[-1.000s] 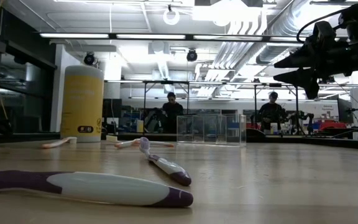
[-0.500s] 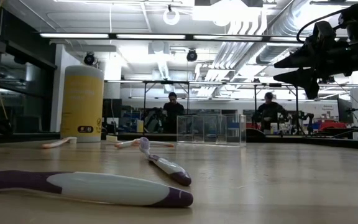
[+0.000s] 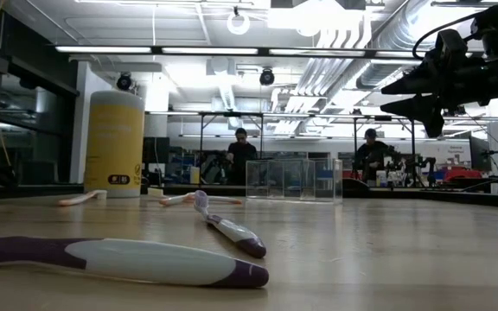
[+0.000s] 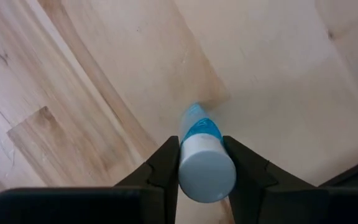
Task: Pick & Place toothbrushing station
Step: Put the left mouthwash into the transparent organizer, then put the mouthwash into the transparent organizer
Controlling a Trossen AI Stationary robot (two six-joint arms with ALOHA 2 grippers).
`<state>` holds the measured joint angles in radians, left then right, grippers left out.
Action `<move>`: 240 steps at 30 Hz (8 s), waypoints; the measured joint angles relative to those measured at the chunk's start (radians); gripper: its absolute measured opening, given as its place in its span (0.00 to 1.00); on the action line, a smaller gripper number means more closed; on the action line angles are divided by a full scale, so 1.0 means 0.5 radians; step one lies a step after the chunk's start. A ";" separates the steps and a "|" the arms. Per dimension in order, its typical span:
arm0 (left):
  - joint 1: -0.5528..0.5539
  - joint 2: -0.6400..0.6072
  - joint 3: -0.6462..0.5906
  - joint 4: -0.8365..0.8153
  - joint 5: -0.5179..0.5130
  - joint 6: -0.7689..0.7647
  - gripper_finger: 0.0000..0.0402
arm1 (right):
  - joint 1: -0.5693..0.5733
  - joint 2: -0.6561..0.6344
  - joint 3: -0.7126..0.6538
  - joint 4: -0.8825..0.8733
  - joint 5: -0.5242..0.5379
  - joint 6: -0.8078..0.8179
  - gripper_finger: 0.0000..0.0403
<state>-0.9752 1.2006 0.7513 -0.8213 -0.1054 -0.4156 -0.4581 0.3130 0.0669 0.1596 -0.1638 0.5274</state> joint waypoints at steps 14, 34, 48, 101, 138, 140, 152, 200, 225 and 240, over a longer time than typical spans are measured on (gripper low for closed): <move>0.479 0.000 0.091 0.009 0.276 0.205 0.22 | 0.000 0.000 0.000 0.000 0.000 0.000 0.43; 1.631 0.075 0.654 0.057 -0.005 0.625 0.22 | -0.001 0.000 0.000 -0.282 0.014 -0.002 0.43; 2.212 0.851 1.424 -0.100 -0.053 0.952 0.22 | -0.001 0.000 0.000 -0.283 -0.005 -0.017 0.43; 2.606 1.504 1.963 0.444 0.227 1.459 0.22 | 0.000 0.000 0.000 -0.239 -0.045 -0.102 0.43; 2.751 1.801 2.128 0.348 0.469 1.473 0.22 | -0.001 0.000 0.000 -0.237 -0.049 -0.106 0.43; 2.752 1.830 2.143 0.371 0.474 1.480 0.22 | 0.000 0.000 0.000 -0.240 -0.051 -0.107 0.43; 2.750 1.876 2.160 0.348 0.492 1.474 0.26 | -0.001 0.000 0.000 -0.252 -0.053 -0.107 0.43; 2.571 1.825 2.359 0.353 0.268 1.492 0.32 | 0.000 0.000 0.000 -0.253 -0.172 -0.108 0.43; 1.894 1.368 2.353 -0.594 0.522 1.052 0.09 | 0.000 -0.001 0.000 0.124 -0.529 -0.227 0.43; 1.523 1.346 2.351 -0.729 0.817 1.050 0.04 | 0.000 -0.001 0.000 0.124 -0.527 -0.227 0.43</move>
<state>-0.2138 1.8735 1.9266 -1.1857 0.3033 0.1093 -0.4580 0.3126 0.0669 0.2218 -0.4274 0.4137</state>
